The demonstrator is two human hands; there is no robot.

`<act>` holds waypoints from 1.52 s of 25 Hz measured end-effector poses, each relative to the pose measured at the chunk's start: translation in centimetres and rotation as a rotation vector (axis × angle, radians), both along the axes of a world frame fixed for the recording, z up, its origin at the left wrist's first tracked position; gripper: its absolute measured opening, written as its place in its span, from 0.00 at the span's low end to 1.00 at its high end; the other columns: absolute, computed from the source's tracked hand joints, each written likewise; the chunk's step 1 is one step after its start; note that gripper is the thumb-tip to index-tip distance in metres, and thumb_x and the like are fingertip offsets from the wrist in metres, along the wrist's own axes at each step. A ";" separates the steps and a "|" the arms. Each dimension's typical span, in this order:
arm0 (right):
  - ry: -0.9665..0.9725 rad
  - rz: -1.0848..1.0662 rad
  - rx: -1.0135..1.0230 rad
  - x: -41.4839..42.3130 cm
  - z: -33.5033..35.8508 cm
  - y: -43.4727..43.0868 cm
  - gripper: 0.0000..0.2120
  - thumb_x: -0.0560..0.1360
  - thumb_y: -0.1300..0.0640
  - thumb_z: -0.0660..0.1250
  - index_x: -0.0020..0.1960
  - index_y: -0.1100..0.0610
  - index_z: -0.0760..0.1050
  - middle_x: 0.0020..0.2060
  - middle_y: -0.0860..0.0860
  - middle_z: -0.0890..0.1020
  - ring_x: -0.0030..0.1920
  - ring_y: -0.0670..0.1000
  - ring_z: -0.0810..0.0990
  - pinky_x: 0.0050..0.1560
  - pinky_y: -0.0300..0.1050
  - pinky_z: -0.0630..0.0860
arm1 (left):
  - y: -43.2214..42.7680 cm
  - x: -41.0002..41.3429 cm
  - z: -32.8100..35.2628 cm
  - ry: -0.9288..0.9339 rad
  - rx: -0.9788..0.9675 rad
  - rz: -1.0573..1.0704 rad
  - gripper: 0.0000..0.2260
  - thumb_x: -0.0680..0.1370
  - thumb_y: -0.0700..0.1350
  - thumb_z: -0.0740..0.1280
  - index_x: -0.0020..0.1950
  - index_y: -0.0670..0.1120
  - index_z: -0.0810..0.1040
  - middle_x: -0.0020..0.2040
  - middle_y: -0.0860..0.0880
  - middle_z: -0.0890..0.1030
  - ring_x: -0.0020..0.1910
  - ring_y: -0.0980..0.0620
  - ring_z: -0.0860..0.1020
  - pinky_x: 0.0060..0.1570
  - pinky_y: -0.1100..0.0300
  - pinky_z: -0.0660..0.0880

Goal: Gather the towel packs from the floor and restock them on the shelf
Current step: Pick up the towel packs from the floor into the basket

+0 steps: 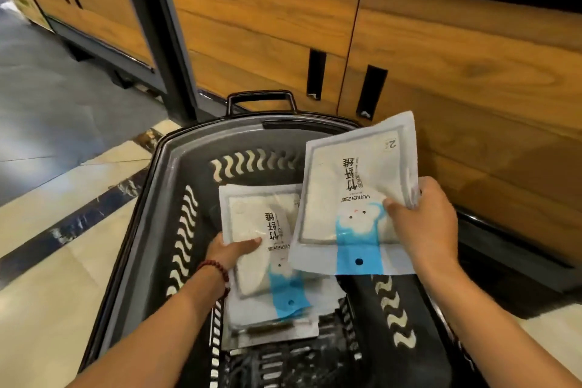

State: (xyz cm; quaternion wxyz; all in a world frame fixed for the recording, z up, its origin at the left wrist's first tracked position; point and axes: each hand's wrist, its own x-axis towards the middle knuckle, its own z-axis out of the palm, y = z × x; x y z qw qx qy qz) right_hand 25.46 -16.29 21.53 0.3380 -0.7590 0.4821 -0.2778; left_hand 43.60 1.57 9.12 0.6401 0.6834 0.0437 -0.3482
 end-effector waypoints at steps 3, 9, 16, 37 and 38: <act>0.122 0.028 -0.116 0.7 0.0 0.9 0.10 0.74 0.56 0.67 0.52 0.55 0.68 0.42 0.49 0.75 0.45 0.54 0.75 0.44 0.54 0.76 | -0.4 0.9 -2.7 0.049 0.091 0.001 0.22 0.68 0.34 0.74 0.60 0.39 0.75 0.53 0.40 0.81 0.48 0.44 0.79 0.46 0.53 0.76; 0.367 0.157 -0.324 2.1 -0.6 2.8 0.13 0.76 0.52 0.64 0.47 0.53 0.59 0.30 0.48 0.69 0.33 0.54 0.72 0.31 0.46 0.66 | -0.7 1.8 -6.7 0.151 0.159 0.029 0.25 0.67 0.33 0.74 0.63 0.39 0.72 0.57 0.37 0.79 0.46 0.44 0.78 0.37 0.56 0.74; 0.391 0.142 -0.365 2.4 -0.8 2.0 0.14 0.75 0.54 0.65 0.46 0.53 0.58 0.27 0.47 0.66 0.31 0.56 0.70 0.32 0.45 0.64 | -2.5 1.7 -9.5 -0.097 0.459 -0.060 0.24 0.68 0.40 0.76 0.61 0.37 0.72 0.60 0.39 0.77 0.59 0.40 0.75 0.58 0.52 0.72; 0.083 0.219 0.511 9.1 -10.5 6.4 0.13 0.70 0.61 0.70 0.50 0.55 0.70 0.47 0.53 0.78 0.50 0.56 0.79 0.53 0.55 0.77 | 8.2 1.7 10.7 -0.767 1.089 -0.383 0.46 0.71 0.54 0.71 0.75 0.42 0.43 0.64 0.38 0.70 0.58 0.40 0.74 0.54 0.50 0.73; 0.098 0.211 0.528 9.5 -11.9 6.4 0.13 0.70 0.61 0.70 0.50 0.55 0.70 0.48 0.53 0.79 0.51 0.56 0.79 0.53 0.54 0.77 | 8.1 2.0 10.3 -0.781 1.071 -0.376 0.44 0.71 0.52 0.71 0.74 0.42 0.46 0.61 0.38 0.72 0.56 0.39 0.75 0.51 0.50 0.73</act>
